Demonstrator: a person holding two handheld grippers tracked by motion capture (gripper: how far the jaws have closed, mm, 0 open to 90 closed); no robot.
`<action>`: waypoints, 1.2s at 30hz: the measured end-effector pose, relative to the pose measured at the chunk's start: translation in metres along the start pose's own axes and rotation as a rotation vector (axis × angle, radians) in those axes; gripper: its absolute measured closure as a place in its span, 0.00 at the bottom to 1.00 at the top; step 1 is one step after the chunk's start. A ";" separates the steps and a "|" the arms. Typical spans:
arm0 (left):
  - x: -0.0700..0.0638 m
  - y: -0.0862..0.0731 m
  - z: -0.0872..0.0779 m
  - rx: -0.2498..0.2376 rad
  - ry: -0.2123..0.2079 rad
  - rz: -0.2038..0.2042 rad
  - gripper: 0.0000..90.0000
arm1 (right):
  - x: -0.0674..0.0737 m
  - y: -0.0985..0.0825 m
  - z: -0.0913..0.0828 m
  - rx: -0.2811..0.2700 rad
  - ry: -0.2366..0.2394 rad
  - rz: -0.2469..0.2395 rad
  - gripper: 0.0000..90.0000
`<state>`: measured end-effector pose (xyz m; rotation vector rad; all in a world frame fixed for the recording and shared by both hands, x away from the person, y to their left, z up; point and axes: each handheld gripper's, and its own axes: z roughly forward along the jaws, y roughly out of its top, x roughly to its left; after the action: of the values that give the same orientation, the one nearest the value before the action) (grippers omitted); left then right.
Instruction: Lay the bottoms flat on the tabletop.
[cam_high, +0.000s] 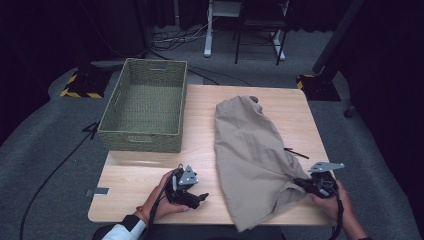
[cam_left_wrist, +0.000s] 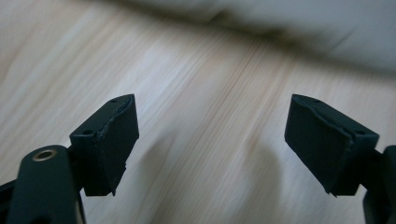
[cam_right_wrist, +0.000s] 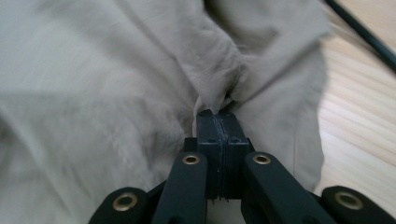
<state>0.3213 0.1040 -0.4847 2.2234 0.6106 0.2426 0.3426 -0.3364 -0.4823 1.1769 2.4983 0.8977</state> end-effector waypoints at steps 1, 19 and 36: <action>-0.004 0.006 0.000 -0.022 -0.011 0.010 0.21 | 0.010 0.004 0.004 0.003 0.013 -0.021 1.00; -0.006 0.014 0.039 0.084 -0.015 0.054 0.24 | 0.060 0.023 -0.014 -0.119 0.062 -0.164 0.99; -0.006 0.010 0.039 0.067 -0.040 0.053 0.24 | 0.100 0.031 0.020 -0.105 0.163 -0.275 0.43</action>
<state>0.3343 0.0695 -0.5028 2.3055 0.5459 0.2064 0.3059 -0.2367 -0.4745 0.7311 2.6176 1.0685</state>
